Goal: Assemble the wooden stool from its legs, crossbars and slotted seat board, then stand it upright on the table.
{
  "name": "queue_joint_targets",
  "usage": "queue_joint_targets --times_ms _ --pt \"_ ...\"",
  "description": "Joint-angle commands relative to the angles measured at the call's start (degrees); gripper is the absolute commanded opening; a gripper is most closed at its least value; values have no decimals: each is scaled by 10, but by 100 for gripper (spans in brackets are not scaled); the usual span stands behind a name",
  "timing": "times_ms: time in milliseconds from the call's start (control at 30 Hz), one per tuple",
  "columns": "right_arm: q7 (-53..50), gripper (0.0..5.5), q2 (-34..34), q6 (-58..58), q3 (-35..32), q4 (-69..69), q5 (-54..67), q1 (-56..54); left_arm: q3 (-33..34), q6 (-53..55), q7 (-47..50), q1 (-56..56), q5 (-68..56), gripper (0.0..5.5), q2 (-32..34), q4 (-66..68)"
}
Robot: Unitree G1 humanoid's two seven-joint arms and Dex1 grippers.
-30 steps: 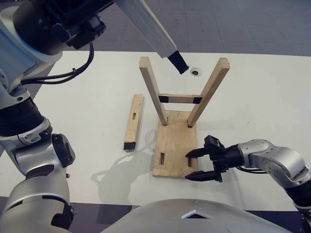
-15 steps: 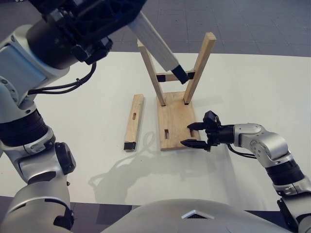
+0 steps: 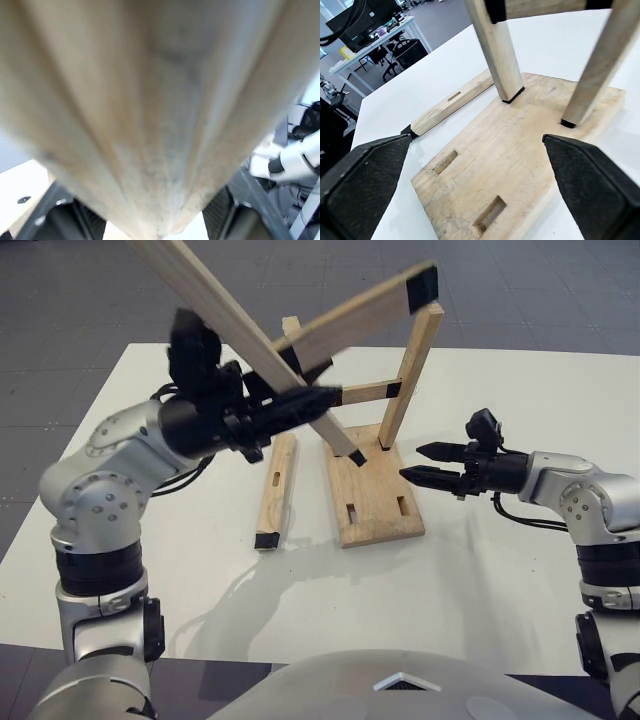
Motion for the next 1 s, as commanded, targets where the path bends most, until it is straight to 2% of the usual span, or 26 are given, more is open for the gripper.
queue_joint_targets --times_ms 33,167,300,567,867,1000 --pt "4 485 -14 0 -22 51 -13 -29 -41 -113 -80 29 103 212 -13 15" --pt "9 485 -23 -7 -37 94 -22 -52 -70 -219 -134 51 184 212 -40 76" --pt "18 485 -24 -8 -40 115 -32 -73 -94 -269 -172 80 219 212 -59 114" --pt "19 485 -21 4 -46 105 -28 -87 -151 -345 -228 130 301 212 -61 176" --pt "30 485 -22 11 -32 106 -34 -106 -158 -386 -219 102 316 212 -101 221" --pt "40 485 -24 14 -24 110 -36 -120 -166 -404 -232 106 336 212 -97 244"
